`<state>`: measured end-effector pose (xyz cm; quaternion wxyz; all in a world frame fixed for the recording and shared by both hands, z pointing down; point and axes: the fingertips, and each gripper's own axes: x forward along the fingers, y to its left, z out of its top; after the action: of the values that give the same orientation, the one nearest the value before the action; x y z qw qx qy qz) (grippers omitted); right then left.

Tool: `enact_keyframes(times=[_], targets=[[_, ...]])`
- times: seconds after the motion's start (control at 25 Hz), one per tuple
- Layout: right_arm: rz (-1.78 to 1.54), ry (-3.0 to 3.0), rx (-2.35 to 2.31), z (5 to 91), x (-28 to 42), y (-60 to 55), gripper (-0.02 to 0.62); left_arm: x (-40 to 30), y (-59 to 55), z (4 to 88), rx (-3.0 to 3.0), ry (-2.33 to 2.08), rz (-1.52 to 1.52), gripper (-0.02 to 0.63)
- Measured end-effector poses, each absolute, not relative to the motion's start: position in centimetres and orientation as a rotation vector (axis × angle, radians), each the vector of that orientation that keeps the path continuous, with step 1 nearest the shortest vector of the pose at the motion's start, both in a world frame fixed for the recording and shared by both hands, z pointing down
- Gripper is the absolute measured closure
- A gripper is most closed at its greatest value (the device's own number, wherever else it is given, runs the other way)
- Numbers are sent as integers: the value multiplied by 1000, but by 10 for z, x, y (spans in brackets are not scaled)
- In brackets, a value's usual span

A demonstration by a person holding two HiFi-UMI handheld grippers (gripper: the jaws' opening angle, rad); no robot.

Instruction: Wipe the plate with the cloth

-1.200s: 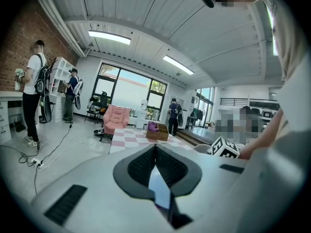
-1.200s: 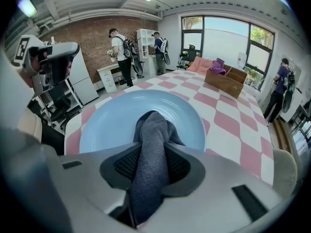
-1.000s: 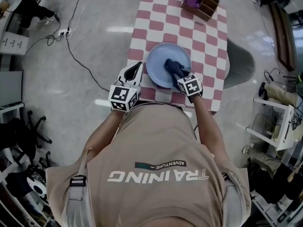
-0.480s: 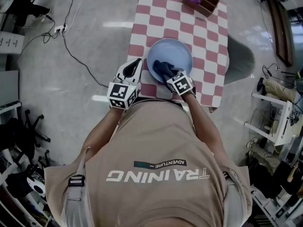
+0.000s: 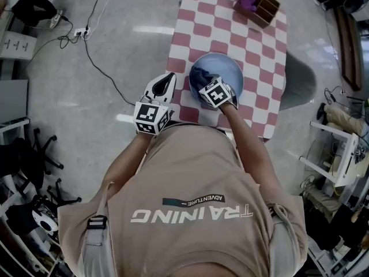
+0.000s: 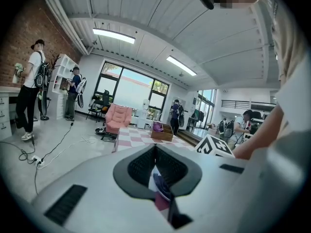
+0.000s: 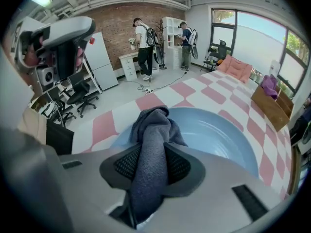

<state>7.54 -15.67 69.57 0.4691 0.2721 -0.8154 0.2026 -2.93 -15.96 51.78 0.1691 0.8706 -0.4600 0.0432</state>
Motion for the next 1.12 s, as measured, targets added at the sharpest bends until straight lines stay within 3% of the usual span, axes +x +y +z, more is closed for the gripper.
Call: enact_keyframes(times=[0.28,0.52,0.72,1.12], targets=[[463,-1971,754,700,93,-202,457,-47,-170,523,2448,-1350,140,594],[553,-1837,902,705,152,-217,454,-44,-173,523,2452,-1347,147,594],[586,-1722,954,705,203,-206,454,-31,-164,520,2464,-1329,134,594],[552,-1721,982,699,229,-159,457,-1,-148,517,2500,-1283,125,594]])
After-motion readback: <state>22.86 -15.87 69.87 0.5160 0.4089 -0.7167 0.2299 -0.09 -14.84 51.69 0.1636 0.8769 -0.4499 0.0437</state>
